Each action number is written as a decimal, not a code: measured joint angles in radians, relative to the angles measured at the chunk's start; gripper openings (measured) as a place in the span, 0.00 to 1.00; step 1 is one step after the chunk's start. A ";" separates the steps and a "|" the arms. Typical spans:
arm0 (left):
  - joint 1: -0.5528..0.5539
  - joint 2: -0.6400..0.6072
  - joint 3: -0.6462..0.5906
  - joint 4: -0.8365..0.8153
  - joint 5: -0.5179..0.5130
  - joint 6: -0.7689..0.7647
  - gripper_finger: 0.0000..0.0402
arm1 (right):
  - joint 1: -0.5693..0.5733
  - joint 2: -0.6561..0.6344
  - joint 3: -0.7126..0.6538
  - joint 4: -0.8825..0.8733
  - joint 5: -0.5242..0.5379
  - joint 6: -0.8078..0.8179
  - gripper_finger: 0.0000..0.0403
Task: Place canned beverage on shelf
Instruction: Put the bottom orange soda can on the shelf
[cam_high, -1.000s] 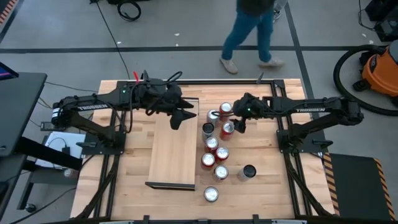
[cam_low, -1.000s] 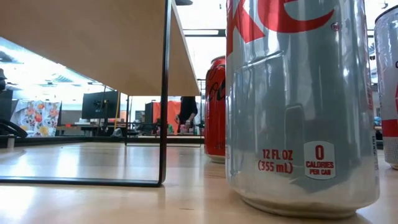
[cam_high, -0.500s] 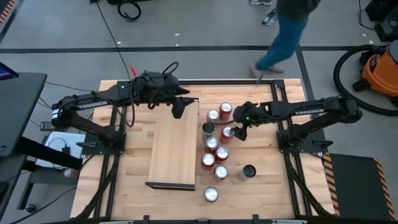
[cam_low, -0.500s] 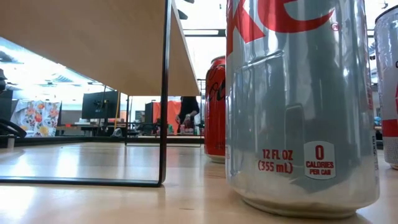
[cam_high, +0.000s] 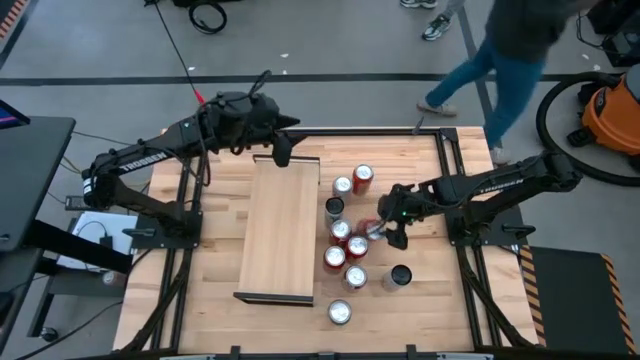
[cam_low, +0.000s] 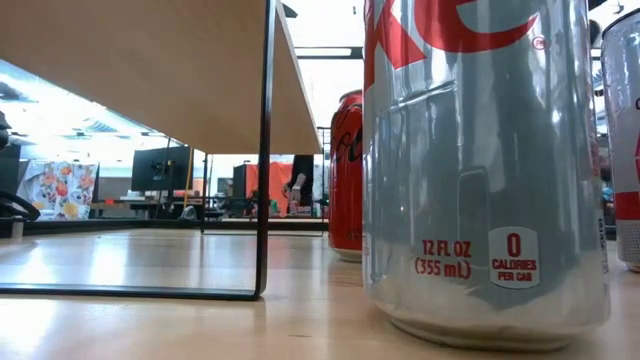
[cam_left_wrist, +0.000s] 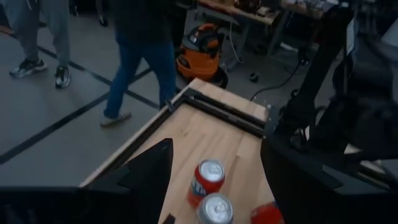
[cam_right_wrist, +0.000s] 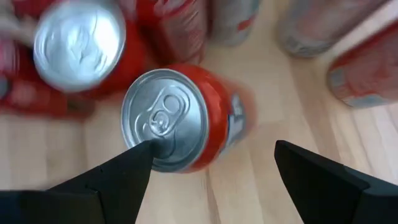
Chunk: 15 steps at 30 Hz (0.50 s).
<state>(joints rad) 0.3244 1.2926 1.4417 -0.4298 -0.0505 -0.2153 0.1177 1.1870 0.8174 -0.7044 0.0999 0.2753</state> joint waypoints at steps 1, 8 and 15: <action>0.000 0.000 0.011 -0.008 0.000 0.001 0.63 | 0.002 0.000 -0.002 -0.009 0.010 -0.009 0.86; 0.000 0.000 0.060 -0.054 0.003 0.001 0.63 | -0.067 -0.002 0.000 -0.009 0.094 -0.051 0.86; -0.035 -0.013 0.062 -0.086 0.020 -0.006 0.63 | -0.145 -0.007 0.031 -0.034 0.020 -0.015 0.86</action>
<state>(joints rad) 0.2895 1.2794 1.5032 -0.5162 -0.0310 -0.2211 -0.0277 1.1802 0.8482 -0.7384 0.1195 0.2603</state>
